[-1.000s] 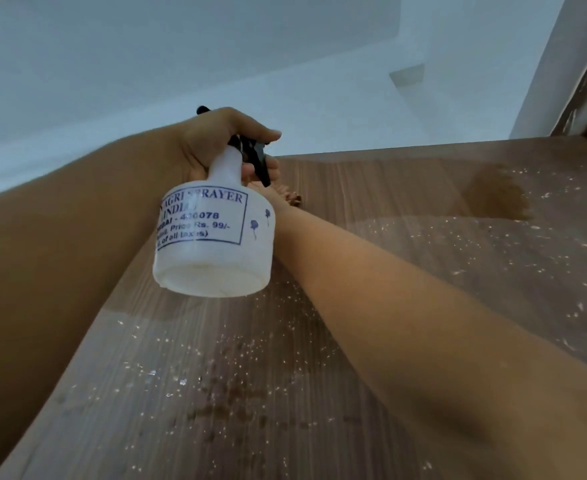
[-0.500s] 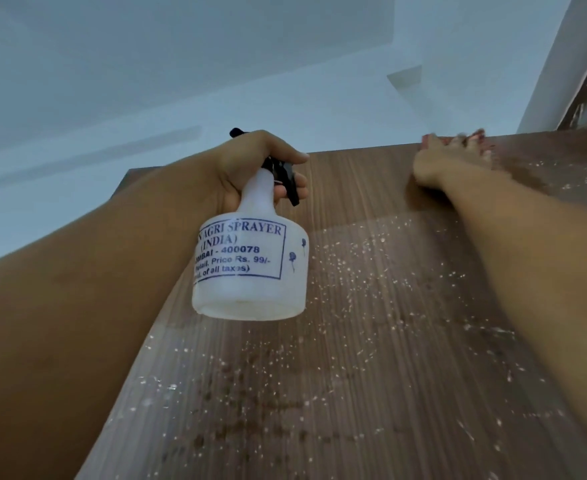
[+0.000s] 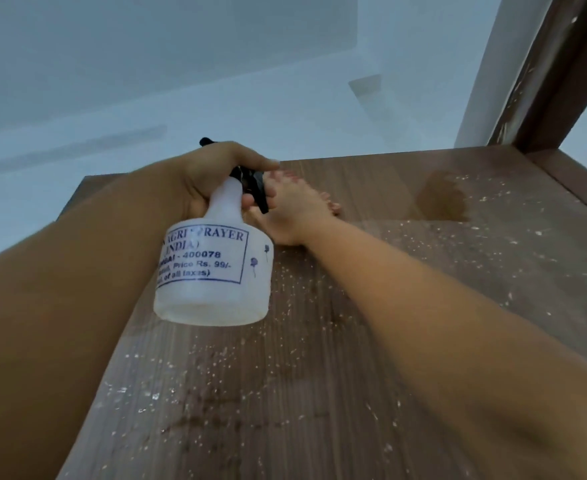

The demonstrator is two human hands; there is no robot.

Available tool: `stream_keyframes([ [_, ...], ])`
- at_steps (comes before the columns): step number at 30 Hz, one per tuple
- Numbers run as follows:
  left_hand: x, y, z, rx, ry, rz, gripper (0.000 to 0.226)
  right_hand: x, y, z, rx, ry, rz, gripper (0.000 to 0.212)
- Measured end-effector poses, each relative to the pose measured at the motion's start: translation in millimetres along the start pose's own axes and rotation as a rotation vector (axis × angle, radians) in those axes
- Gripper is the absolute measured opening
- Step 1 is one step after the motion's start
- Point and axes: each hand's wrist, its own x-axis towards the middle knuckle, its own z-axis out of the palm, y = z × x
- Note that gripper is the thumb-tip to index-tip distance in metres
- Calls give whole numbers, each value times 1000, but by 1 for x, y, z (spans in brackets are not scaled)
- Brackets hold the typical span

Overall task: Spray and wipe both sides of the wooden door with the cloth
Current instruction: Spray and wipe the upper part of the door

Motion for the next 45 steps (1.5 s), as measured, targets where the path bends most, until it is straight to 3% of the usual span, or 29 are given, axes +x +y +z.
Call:
stream_keyframes([
  [3,-2,-8,3,-11,14,-47,21,-14,61,-42,-261,-48,226,56],
  [6,-12,-19,1,17,34,-83,22,-40,115,-72,-298,-101,481,56],
  [12,-31,-36,-6,15,73,-132,23,-69,108,-71,-254,-68,700,56],
  [15,-38,-38,-5,16,70,-135,24,-67,63,-49,-273,-38,591,57],
  [22,-52,-22,-10,-41,59,-134,28,-72,-75,-2,-231,-255,-114,54],
  [26,-60,-16,-16,-34,105,-118,35,-76,-63,-6,-204,-283,-171,53],
  [28,-65,-16,-16,-16,101,-133,34,-74,-31,-16,-268,-230,-49,55],
  [33,-83,-22,-33,24,133,-132,29,-100,59,-59,-287,-108,490,55],
  [37,-100,-19,-64,55,150,-132,29,-112,31,-47,-238,-65,713,57],
  [40,-109,-11,-89,47,173,-110,27,-91,-37,-14,-231,-78,596,58],
  [45,-124,-7,-119,56,179,-83,19,-64,-176,43,-244,-207,-15,55],
])
